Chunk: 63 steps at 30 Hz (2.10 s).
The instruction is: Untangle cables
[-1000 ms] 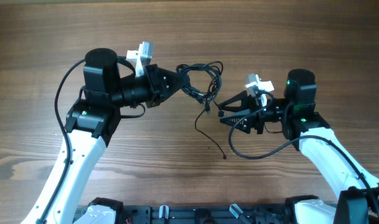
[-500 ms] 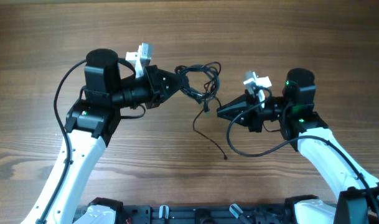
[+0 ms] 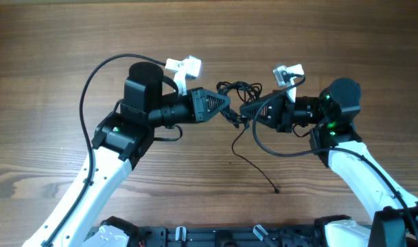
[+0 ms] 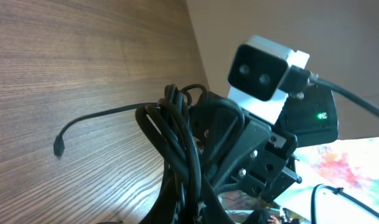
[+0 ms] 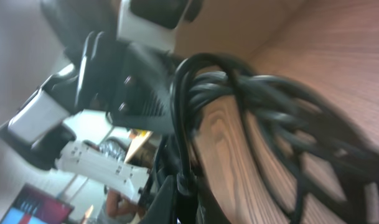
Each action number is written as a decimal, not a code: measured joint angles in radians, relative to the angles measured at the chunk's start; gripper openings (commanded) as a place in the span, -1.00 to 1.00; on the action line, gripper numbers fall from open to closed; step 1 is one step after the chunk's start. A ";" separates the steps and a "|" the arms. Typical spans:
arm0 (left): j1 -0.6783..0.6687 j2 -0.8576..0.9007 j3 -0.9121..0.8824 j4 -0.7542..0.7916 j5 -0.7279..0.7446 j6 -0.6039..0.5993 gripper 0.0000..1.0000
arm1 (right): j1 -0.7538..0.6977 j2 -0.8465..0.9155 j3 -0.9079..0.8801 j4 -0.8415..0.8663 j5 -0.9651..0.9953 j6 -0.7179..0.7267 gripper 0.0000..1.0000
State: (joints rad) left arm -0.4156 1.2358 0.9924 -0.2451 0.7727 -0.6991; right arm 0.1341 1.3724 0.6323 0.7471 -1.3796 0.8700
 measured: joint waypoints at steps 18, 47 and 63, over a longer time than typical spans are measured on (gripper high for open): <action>-0.008 0.000 0.000 0.037 -0.063 -0.116 -0.92 | 0.017 -0.002 0.000 -0.163 0.208 0.005 -0.67; -0.026 0.000 0.000 0.037 -0.109 0.315 -0.92 | 0.039 -0.004 0.005 -0.347 0.083 -0.159 -0.91; -0.116 -0.003 0.000 0.044 -0.119 0.548 -0.92 | 0.030 -0.004 0.002 -0.354 0.127 -0.001 0.72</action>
State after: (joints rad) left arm -0.5312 1.2324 0.9928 -0.2012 0.6540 -0.1509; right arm 0.1642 1.3685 0.6342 0.3927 -1.2530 0.8692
